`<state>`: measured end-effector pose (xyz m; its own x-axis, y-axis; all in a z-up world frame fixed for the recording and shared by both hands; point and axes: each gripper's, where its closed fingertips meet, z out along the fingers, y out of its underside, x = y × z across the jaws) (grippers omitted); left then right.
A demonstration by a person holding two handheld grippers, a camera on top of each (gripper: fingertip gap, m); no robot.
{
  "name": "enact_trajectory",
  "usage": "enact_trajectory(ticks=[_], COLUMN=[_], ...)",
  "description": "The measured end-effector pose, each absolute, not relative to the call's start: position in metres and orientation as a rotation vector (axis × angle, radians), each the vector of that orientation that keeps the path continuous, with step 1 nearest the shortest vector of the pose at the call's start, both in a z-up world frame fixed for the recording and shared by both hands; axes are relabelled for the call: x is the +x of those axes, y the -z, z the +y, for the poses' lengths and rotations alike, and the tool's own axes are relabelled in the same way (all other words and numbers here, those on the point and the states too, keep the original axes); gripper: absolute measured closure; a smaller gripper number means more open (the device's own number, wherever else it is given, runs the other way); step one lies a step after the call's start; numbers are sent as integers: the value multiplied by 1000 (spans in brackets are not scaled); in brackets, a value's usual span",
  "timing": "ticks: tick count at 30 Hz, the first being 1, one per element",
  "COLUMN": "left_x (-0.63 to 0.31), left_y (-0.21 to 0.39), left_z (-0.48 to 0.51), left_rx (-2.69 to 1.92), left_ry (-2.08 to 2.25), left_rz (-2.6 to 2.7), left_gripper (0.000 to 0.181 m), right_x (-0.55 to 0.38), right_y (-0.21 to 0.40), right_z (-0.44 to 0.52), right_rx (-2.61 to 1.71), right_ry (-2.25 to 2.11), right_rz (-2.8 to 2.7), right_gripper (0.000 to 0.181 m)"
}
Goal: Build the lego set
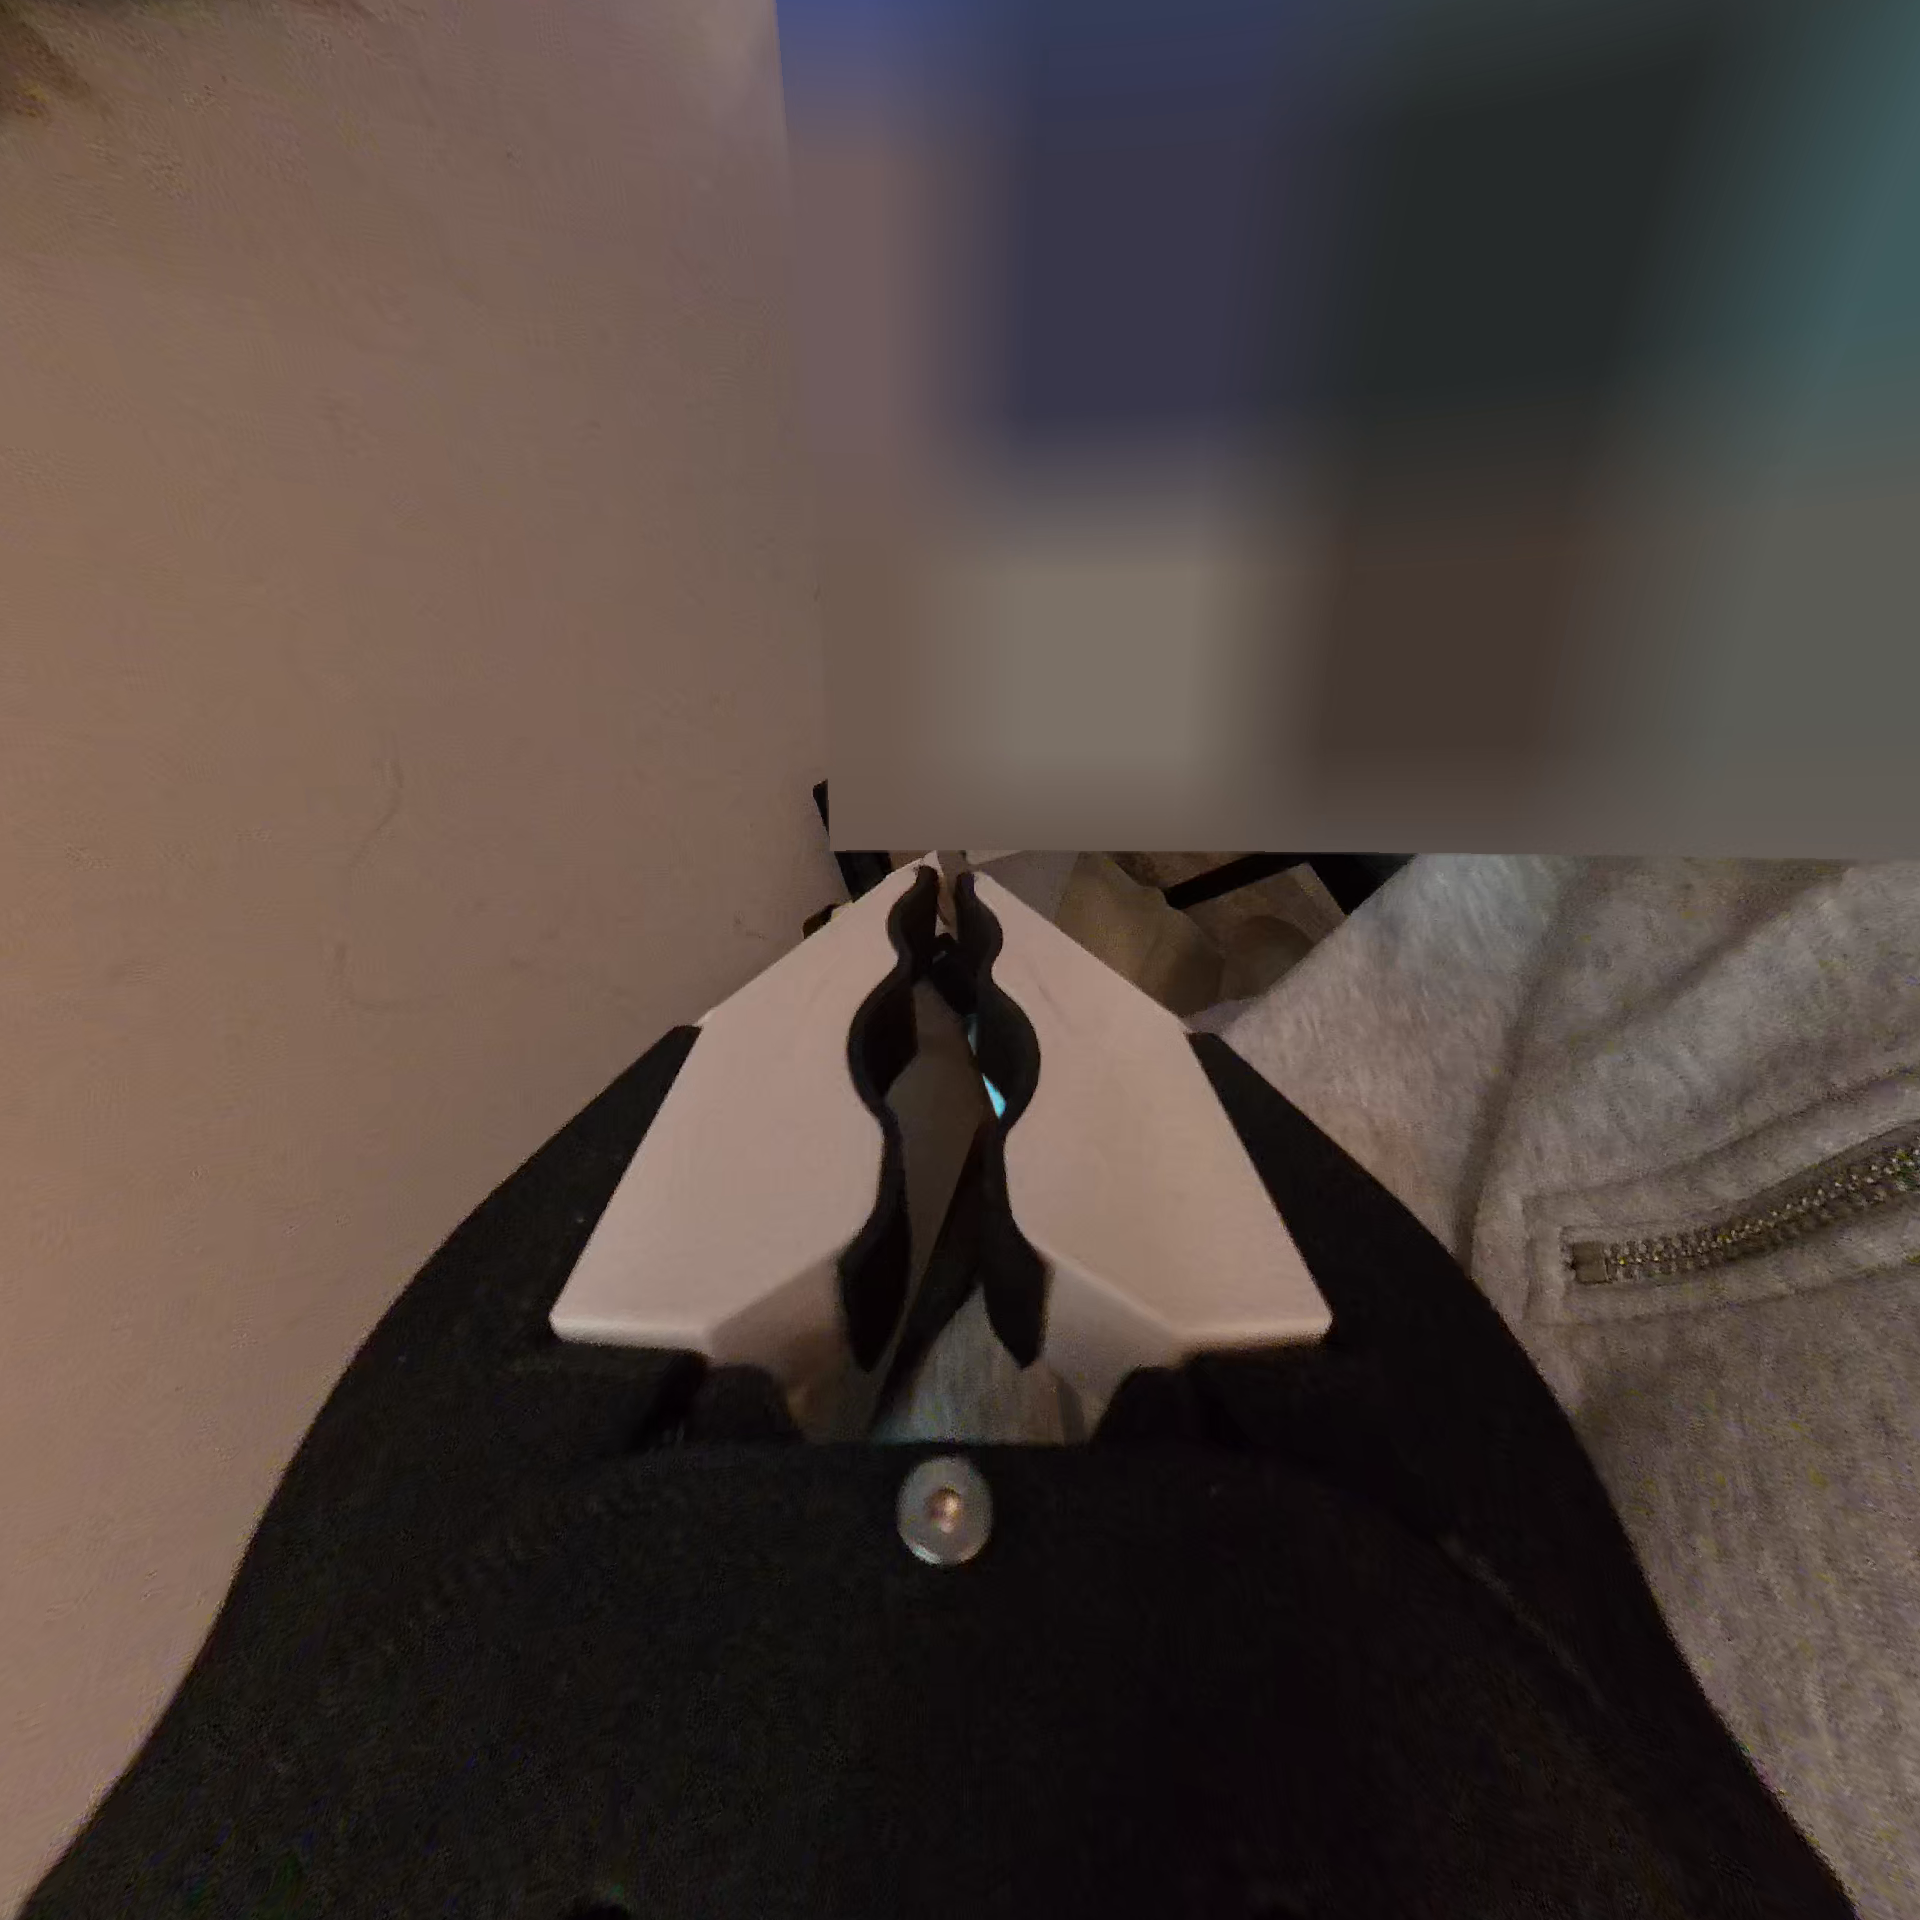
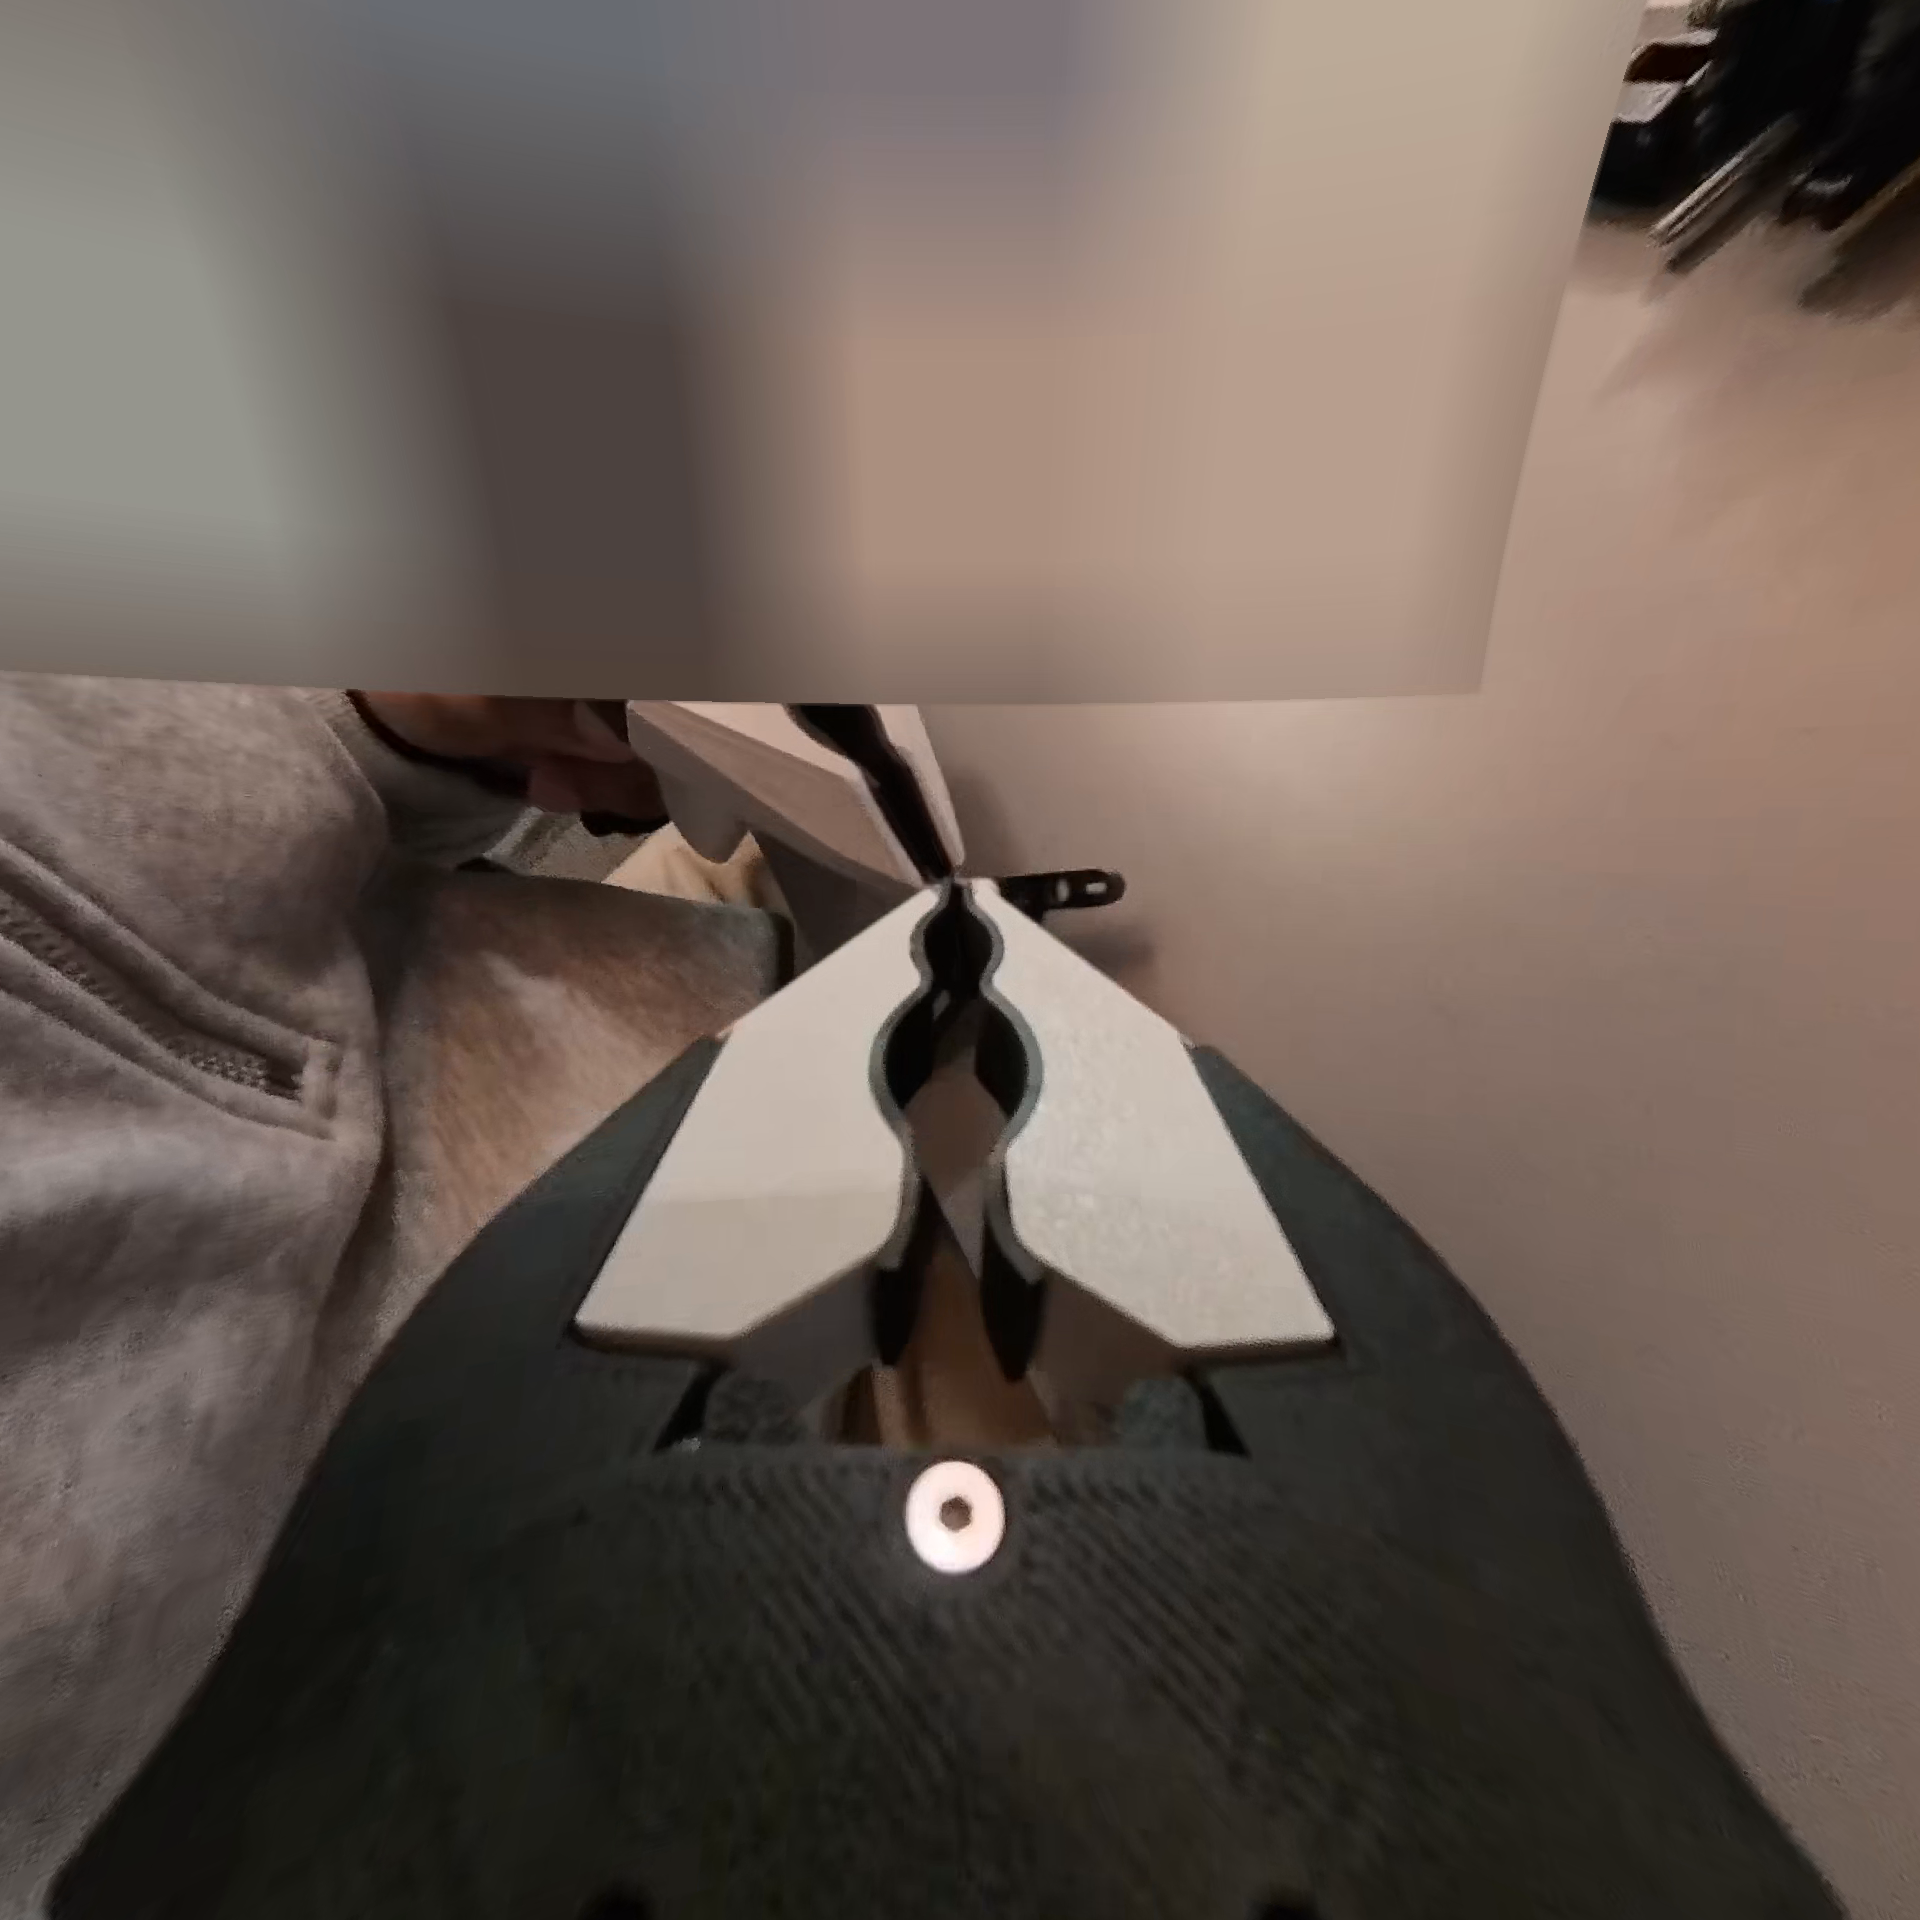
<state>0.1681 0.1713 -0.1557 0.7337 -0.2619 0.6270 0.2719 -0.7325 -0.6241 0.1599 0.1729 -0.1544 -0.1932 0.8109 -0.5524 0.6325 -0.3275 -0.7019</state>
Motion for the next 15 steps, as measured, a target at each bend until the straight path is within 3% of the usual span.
enact_trajectory(ticks=[15], left_x=[150], left_y=[150], left_z=[163], left_rx=[-2097], left_ry=[948], left_rz=[-116], left_gripper=[174], right_x=[159], right_y=[151], right_z=[174], right_rx=[-1822], right_ry=[-1306], right_rz=[-1644], right_gripper=[161])
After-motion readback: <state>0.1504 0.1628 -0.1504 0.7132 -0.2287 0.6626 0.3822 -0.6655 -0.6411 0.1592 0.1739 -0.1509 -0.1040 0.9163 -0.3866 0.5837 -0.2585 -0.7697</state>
